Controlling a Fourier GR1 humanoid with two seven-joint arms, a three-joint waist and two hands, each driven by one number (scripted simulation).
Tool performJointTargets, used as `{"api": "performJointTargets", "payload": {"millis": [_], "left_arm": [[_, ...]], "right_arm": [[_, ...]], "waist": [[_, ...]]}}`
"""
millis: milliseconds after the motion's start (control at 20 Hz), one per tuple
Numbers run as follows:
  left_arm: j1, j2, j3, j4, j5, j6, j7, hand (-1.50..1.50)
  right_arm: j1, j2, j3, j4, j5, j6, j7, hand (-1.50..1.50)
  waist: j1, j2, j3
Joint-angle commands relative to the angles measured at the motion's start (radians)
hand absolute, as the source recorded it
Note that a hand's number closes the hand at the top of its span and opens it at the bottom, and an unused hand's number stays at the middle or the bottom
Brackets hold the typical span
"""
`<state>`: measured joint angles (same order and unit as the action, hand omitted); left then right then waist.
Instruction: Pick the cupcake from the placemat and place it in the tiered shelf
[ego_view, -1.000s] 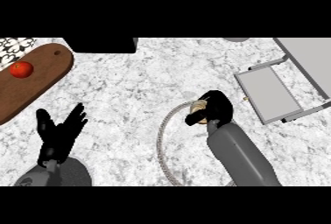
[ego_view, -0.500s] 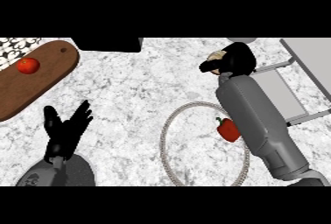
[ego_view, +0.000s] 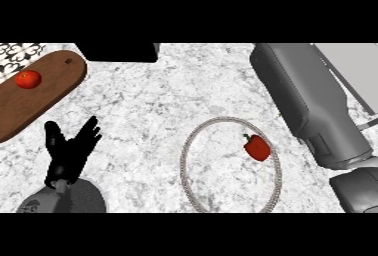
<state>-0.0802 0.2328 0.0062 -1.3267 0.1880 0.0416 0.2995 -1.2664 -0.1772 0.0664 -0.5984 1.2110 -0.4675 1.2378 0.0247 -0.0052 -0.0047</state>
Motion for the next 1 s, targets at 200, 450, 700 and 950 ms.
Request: {"api": "performJointTargets", "payload": {"millis": [200,450,700,950], "left_arm": [[0.036,-0.015,-0.003,0.014,-0.010,0.007,-0.026,0.00],[0.042,-0.023,-0.006,-0.008,-0.009,0.006,-0.034,0.00],[0.018,0.017,0.024,-0.049,0.009,0.008,0.039,0.00],[0.053,0.009,0.024,-0.064,0.018,-0.010,0.016,0.00]], "right_arm": [[-0.242,-0.068,-0.132,0.079,0.152,0.128,0.250,1.50],[-0.289,-0.116,-0.195,0.111,0.229,0.150,0.250,1.50],[-0.299,-0.207,-0.225,0.075,0.241,0.200,0.223,1.50],[-0.287,-0.272,-0.281,0.057,0.232,0.247,0.142,1.50]], "waist": [[-0.019,-0.005,0.000],[-0.020,-0.003,0.002],[-0.030,-0.006,0.004],[-0.027,-0.003,0.005]]}}
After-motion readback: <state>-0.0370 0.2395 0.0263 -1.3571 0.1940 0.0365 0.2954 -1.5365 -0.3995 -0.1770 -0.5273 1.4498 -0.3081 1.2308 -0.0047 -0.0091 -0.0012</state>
